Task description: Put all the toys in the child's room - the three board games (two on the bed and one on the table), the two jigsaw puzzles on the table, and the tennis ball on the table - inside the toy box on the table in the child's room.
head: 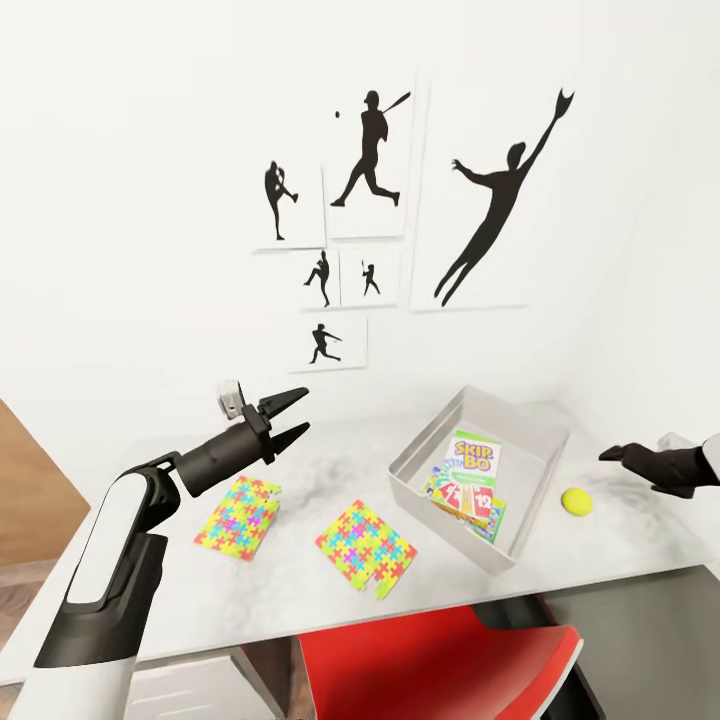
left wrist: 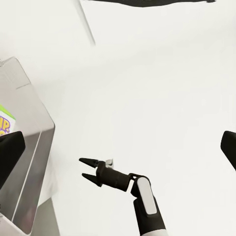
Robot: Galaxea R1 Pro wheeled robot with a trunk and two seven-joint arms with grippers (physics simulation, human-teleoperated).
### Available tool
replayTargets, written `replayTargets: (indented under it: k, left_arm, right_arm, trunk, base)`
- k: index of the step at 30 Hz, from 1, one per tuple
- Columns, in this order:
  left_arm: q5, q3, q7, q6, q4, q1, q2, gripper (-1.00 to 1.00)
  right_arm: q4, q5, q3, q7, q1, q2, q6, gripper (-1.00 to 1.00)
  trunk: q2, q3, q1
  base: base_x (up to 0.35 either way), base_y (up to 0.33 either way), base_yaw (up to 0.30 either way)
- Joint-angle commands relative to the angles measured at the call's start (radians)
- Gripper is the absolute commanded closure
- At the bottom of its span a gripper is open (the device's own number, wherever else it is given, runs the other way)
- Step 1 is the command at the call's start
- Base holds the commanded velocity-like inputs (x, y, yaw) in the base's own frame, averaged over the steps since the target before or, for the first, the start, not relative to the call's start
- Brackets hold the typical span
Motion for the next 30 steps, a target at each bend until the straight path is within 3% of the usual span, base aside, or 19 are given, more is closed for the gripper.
replayTargets:
  k: [1,25,30]
  left_arm:
    - [0.011,0.001,0.011,0.004,-0.001,-0.001,0.0,-1.0]
    - [0.01,-0.001,0.013,0.005,-0.001,-0.001,0.0,-1.0]
    - [0.01,-0.001,0.015,0.005,0.001,-0.002,0.0,-1.0]
  right_arm:
    - [-0.001,-0.011,-0.001,-0.008,-0.001,0.0,0.004,-1.0]
    - [-0.002,-0.009,-0.001,0.003,-0.002,-0.001,-0.001,-1.0]
    - [-0.001,-0.002,0.001,0.004,-0.001,-0.005,-0.038,-1.0]
  trunk:
    - [-0.002,-0.003,0.001]
    - [-0.002,-0.041,0.001]
    - [-0.002,-0.049,0.001]
  base:
    - [0.0,0.0,0.0]
    - [0.0,0.0,0.0]
    - [0.0,0.0,0.0]
